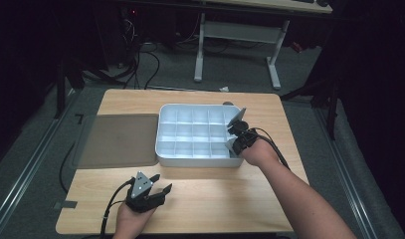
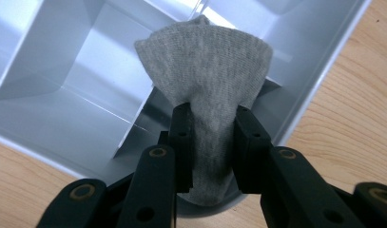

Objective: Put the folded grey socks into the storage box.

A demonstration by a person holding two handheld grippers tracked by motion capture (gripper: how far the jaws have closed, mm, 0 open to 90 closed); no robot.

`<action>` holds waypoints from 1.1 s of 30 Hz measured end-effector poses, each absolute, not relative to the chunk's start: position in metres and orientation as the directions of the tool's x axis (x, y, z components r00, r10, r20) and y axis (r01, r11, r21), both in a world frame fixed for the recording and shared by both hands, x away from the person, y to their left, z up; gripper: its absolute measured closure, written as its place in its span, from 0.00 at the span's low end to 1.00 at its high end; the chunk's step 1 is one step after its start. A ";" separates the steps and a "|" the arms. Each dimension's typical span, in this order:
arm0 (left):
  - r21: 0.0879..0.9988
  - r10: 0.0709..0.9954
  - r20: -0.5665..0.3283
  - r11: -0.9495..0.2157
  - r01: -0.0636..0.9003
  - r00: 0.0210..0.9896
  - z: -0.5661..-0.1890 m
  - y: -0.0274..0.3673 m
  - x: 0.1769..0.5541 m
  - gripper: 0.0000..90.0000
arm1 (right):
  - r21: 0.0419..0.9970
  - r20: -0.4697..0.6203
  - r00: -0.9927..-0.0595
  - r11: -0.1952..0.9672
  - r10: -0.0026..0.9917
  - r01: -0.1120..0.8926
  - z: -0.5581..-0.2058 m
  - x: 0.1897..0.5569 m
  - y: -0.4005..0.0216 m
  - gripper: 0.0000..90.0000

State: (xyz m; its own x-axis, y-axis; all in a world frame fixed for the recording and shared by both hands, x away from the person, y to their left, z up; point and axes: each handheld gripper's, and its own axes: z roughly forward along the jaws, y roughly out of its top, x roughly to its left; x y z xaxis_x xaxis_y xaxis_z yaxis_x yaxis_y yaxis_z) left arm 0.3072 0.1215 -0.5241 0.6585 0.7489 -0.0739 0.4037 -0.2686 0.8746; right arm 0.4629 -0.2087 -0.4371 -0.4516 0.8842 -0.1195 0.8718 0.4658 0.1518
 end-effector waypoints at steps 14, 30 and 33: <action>0.872 0.751 -0.072 -0.273 0.407 0.657 -0.526 0.120 0.307 0.47 | 0.091 -0.097 -0.462 0.470 0.882 0.878 -0.454 0.470 -0.206 0.82; 0.869 0.746 -0.069 -0.281 0.407 0.663 -0.526 0.119 0.307 0.47 | 0.084 -0.076 -0.475 0.481 0.877 0.873 -0.457 0.473 -0.208 0.79; 0.870 0.747 -0.069 -0.279 0.407 0.661 -0.526 0.119 0.307 0.47 | 0.091 -0.075 -0.482 0.488 0.873 0.868 -0.455 0.471 -0.209 0.77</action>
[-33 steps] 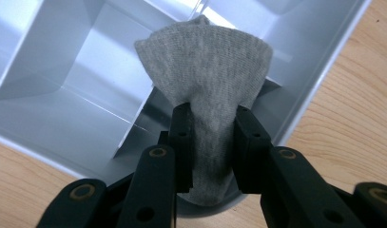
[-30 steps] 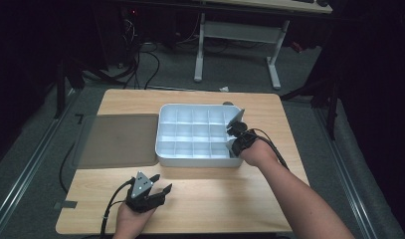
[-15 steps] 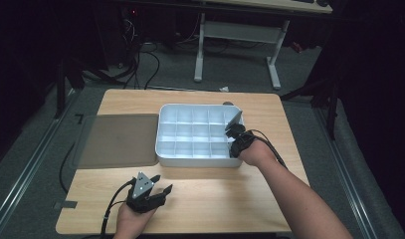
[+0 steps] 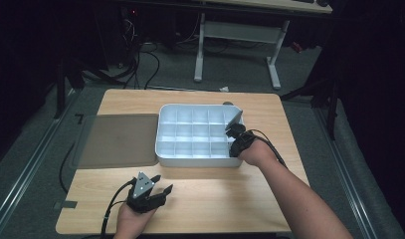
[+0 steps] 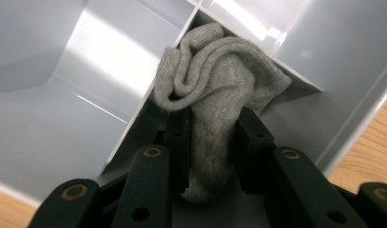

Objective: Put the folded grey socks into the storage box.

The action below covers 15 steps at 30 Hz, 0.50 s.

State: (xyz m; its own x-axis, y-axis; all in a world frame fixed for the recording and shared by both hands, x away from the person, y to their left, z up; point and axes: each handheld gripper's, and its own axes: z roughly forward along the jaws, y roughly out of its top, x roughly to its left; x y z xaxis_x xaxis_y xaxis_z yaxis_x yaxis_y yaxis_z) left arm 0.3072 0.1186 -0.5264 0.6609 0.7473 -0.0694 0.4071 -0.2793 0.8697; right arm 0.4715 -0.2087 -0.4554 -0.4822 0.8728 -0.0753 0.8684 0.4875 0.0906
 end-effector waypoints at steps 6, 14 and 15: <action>0.869 0.745 -0.066 -0.284 0.405 0.664 -0.526 0.118 0.307 0.47 | 0.097 -0.073 -0.483 0.488 0.873 0.867 -0.448 0.469 -0.208 0.70; 0.869 0.742 -0.063 -0.287 0.402 0.667 -0.527 0.117 0.306 0.47 | 0.159 -0.050 -0.478 0.479 0.877 0.863 -0.418 0.461 -0.213 0.77; 0.870 0.742 -0.062 -0.288 0.401 0.667 -0.526 0.117 0.306 0.47 | 0.167 -0.062 -0.490 0.494 0.869 0.854 -0.416 0.461 -0.213 0.84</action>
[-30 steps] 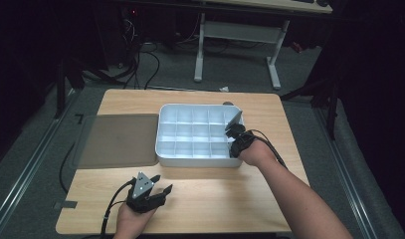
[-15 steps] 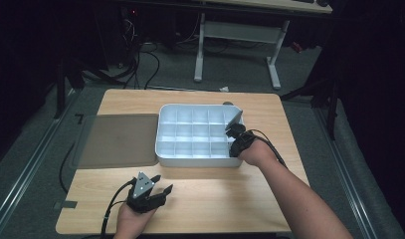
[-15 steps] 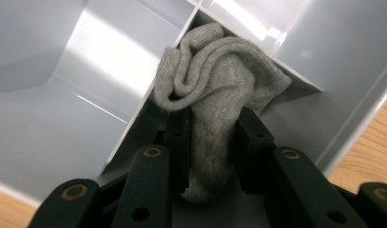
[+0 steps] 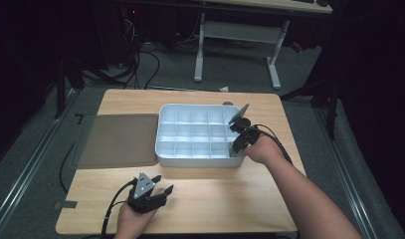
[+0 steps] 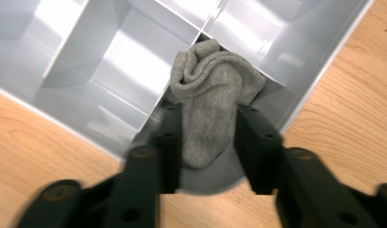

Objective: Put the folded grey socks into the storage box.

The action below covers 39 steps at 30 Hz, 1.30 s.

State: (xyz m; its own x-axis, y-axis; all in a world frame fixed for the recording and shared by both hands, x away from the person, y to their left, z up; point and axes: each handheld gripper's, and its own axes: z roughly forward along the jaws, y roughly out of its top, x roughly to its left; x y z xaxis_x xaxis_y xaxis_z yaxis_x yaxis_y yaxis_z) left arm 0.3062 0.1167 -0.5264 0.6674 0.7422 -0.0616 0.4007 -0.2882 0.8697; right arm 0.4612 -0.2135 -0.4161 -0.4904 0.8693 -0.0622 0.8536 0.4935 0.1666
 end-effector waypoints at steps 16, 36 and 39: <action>0.870 0.742 -0.061 -0.288 0.401 0.667 -0.526 0.117 0.307 0.47 | 0.049 -0.067 -0.478 0.482 0.876 0.875 -0.455 0.465 -0.210 1.00; 0.868 0.742 -0.058 -0.294 0.402 0.668 -0.527 0.118 0.306 0.47 | 0.083 -0.124 -0.460 0.471 0.879 0.878 -0.453 0.488 -0.198 1.00; 0.866 0.742 -0.058 -0.295 0.403 0.667 -0.527 0.118 0.306 0.47 | 0.067 -0.131 -0.454 0.465 0.881 0.883 -0.459 0.490 -0.196 1.00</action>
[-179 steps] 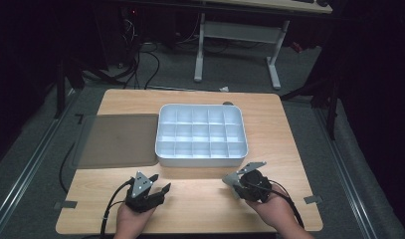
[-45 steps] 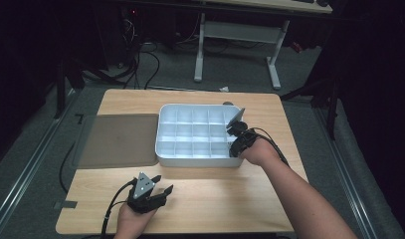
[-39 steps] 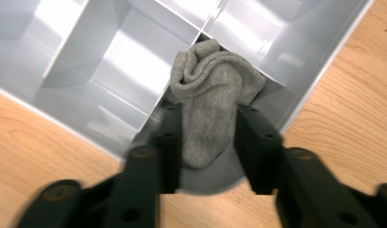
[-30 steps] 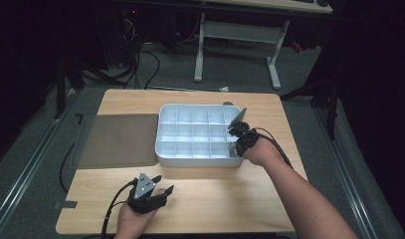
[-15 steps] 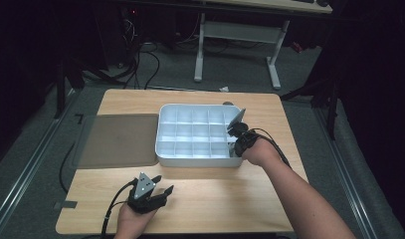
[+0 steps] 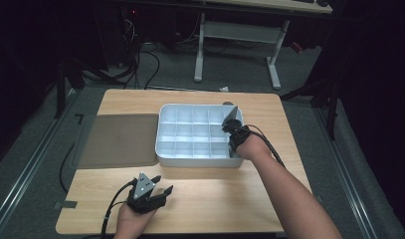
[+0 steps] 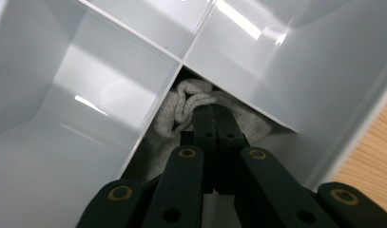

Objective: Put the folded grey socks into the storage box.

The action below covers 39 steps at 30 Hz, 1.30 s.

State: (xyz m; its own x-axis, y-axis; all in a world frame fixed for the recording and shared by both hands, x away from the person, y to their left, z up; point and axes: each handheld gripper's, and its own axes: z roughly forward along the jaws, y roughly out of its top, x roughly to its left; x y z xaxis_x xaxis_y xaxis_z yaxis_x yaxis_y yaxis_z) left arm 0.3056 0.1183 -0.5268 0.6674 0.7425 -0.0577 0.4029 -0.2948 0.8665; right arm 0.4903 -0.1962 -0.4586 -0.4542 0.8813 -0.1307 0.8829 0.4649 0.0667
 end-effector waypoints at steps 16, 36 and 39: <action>0.867 0.740 -0.060 -0.293 0.402 0.670 -0.526 0.117 0.304 0.47 | 0.020 -0.124 -0.442 0.447 0.889 0.894 -0.468 0.496 -0.193 1.00; 0.863 0.735 -0.053 -0.307 0.402 0.676 -0.527 0.115 0.305 0.47 | 0.235 -0.047 -0.416 0.415 0.908 0.879 -0.413 0.478 -0.213 0.92; 0.862 0.735 -0.054 -0.308 0.402 0.676 -0.526 0.115 0.305 0.47 | 0.280 -0.032 -0.413 0.405 0.910 0.870 -0.406 0.471 -0.215 0.88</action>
